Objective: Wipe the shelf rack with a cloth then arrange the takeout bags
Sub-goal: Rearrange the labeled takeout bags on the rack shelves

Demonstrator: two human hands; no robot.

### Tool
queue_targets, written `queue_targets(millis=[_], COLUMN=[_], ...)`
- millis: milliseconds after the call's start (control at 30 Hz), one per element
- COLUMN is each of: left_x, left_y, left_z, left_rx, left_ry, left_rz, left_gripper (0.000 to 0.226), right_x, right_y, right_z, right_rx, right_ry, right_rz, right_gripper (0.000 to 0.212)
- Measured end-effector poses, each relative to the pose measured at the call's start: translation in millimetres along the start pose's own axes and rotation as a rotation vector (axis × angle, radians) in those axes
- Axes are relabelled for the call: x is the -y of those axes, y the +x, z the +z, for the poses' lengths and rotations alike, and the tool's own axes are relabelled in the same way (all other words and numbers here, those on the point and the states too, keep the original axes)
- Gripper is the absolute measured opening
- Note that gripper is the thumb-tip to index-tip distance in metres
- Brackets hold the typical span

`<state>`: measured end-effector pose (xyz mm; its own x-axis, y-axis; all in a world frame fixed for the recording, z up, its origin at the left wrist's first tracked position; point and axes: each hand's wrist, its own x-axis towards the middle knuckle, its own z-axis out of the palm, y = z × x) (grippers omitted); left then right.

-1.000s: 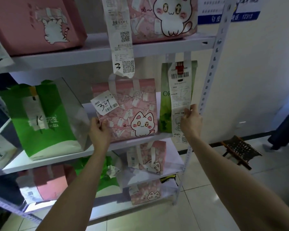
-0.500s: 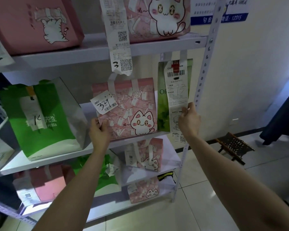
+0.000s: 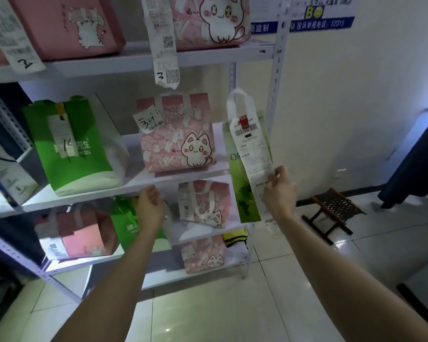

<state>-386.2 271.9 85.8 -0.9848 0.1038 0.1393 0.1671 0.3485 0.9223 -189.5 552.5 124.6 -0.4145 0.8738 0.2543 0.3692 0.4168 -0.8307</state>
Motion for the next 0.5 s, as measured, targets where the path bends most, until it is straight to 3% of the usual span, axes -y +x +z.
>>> queue_targets(millis=[300,400,500], left_x=[43,55,69], left_y=[-140,-164,-173], left_z=[-10,-23,-43], left_rx=[0.373,0.495,0.52], left_ry=[0.011,0.009,0.02], left_rz=[-0.192,-0.283,-0.314], left_gripper=[0.032,0.036,0.036], right_x=[-74,-73,-68], right_y=[-131,-166,-191], right_z=[-5,6,31], right_rx=[0.232,0.347,0.465], right_ry=[-0.039,0.021,0.008], right_rz=[0.047,0.046,0.034], right_gripper=[0.016,0.034,0.015])
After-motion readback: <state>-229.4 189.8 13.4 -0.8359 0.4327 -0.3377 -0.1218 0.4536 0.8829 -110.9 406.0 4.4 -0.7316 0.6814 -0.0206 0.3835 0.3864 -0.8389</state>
